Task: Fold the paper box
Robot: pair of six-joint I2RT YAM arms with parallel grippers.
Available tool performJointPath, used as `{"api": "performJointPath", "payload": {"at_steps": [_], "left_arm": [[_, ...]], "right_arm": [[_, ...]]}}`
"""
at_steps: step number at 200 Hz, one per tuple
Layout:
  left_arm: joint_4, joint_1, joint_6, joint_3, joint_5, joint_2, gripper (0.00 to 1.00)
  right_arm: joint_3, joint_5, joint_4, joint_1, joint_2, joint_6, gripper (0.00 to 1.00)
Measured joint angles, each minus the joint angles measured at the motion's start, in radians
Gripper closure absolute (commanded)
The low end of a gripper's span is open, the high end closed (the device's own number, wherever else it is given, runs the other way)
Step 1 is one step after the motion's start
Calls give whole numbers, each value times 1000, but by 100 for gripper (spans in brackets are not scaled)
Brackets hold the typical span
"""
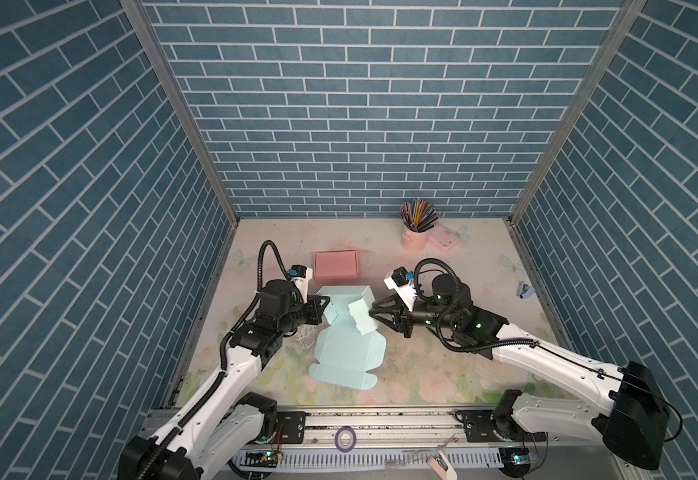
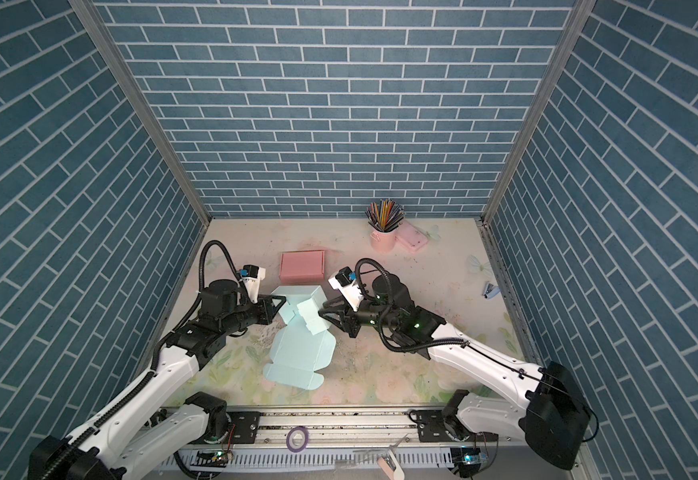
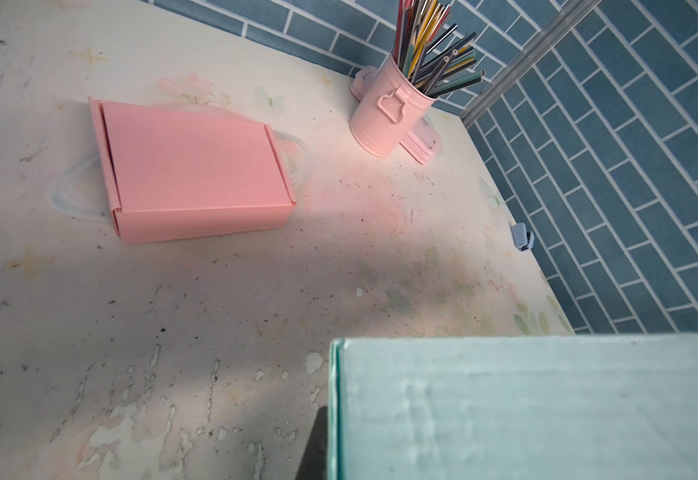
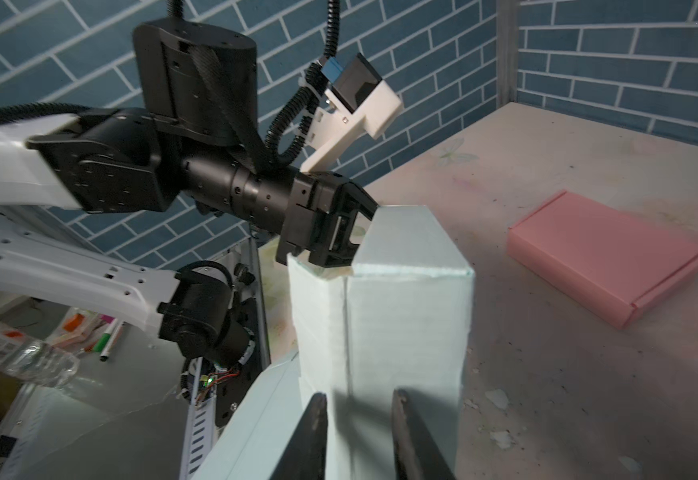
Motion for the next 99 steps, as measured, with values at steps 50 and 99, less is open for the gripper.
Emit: {"api": "performJointPath", "payload": {"at_steps": [50, 99], "left_arm": [[-22, 0, 6, 0, -78, -11, 100], [-64, 6, 3, 0, -171, -11, 100]], "right_arm": [[88, 264, -80, 77, 82, -20, 72], [175, 433, -129, 128, 204, -17, 73]]}}
